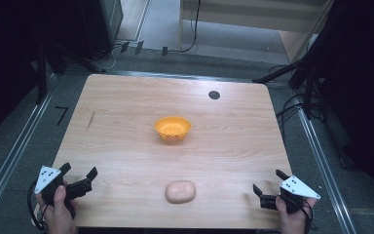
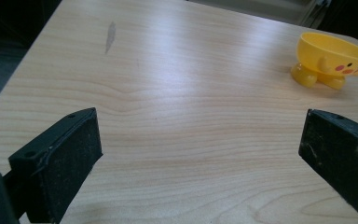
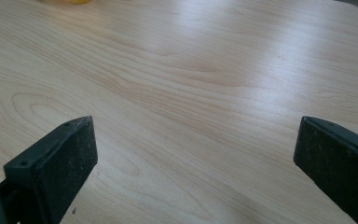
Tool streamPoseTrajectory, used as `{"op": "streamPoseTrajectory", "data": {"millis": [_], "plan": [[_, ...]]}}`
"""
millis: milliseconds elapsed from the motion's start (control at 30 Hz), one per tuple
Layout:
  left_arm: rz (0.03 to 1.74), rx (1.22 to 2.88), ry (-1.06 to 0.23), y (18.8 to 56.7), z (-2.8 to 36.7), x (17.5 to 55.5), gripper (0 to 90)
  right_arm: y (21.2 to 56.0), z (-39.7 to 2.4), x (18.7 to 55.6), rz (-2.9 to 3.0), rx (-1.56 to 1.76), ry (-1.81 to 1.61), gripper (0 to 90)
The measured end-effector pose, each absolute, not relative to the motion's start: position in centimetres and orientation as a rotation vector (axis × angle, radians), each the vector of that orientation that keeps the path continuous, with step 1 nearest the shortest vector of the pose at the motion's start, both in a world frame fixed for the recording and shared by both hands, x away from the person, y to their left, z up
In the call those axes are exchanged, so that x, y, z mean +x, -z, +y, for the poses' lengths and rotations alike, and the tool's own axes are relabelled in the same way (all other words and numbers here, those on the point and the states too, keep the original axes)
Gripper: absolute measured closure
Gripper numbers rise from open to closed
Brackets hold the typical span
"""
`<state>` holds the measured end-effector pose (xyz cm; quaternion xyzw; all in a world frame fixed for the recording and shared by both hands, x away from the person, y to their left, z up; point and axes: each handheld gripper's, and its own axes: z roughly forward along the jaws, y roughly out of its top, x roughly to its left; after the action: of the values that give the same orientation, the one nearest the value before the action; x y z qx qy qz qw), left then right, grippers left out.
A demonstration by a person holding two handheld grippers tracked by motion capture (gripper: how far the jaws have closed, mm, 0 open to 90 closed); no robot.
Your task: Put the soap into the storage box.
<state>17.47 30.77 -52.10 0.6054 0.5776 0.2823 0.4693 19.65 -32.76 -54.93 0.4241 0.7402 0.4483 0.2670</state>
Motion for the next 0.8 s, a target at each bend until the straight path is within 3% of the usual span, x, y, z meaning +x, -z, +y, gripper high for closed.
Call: {"op": "streamPoseTrajectory", "data": {"millis": [400,533,567,800], "plan": [[1.349,1.684,-0.698,51.8,28.6,18.4,0.3,54.9,-32.8,19.7,2.002,1.146,-1.21,0.0],[1.372,1.761,-0.744,51.4,27.7,18.8,5.2,54.9,-32.8,19.6,1.999,1.154,-1.214,0.0],[1.351,1.793,-0.774,51.2,27.3,19.0,15.3,54.9,-32.8,19.6,1.998,1.156,-1.214,0.0],[1.27,1.897,-0.647,50.7,26.3,19.5,13.5,54.9,-32.9,19.6,1.995,1.151,-1.22,0.0]]}}
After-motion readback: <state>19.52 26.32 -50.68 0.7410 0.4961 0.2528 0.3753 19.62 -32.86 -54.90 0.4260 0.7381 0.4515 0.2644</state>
